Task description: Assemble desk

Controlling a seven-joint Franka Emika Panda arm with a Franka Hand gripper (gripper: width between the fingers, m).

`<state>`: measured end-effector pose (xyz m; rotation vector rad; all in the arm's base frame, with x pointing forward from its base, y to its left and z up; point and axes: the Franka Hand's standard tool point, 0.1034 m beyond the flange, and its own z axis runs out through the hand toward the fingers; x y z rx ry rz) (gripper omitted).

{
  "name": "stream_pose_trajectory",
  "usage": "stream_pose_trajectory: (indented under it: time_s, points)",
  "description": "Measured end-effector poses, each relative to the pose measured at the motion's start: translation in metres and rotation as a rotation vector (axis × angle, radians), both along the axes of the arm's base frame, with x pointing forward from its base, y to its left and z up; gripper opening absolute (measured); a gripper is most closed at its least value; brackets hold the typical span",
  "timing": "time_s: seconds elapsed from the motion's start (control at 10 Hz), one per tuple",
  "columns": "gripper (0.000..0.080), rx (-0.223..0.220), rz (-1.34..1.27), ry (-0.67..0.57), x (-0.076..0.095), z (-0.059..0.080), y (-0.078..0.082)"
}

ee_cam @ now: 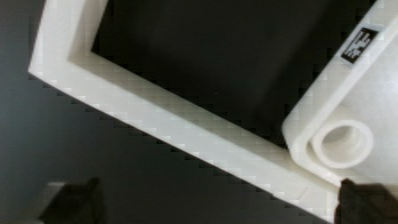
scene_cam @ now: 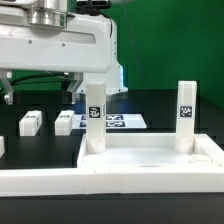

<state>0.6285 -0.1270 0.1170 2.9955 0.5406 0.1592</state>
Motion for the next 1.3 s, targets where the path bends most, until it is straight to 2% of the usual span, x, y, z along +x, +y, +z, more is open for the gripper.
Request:
stream_pose_trajectory:
  time_s: [0.2,0.3,0.6,0.7,1.0,1.2,1.3]
  points:
    - [0.0649,0.011,-0.084,-0.006,0.000,0.000,0.000]
    - [0.0649,0.047,-0.181,0.004,-0.007,-0.001,-0.005]
    - [0.0649,0.112,-0.354,0.048,-0.039,0.007,-0.030]
    - [0.0649,0.123,-0.374,0.085,-0.045,0.009,-0.041]
    - [0.0649,0.118,-0.369,0.099,-0.043,0.007,-0.037]
    - [0.0649,0.158,-0.427,0.312,-0.058,-0.001,-0.026]
    - [0.0649,0.181,-0.451,0.416,-0.065,-0.004,-0.031]
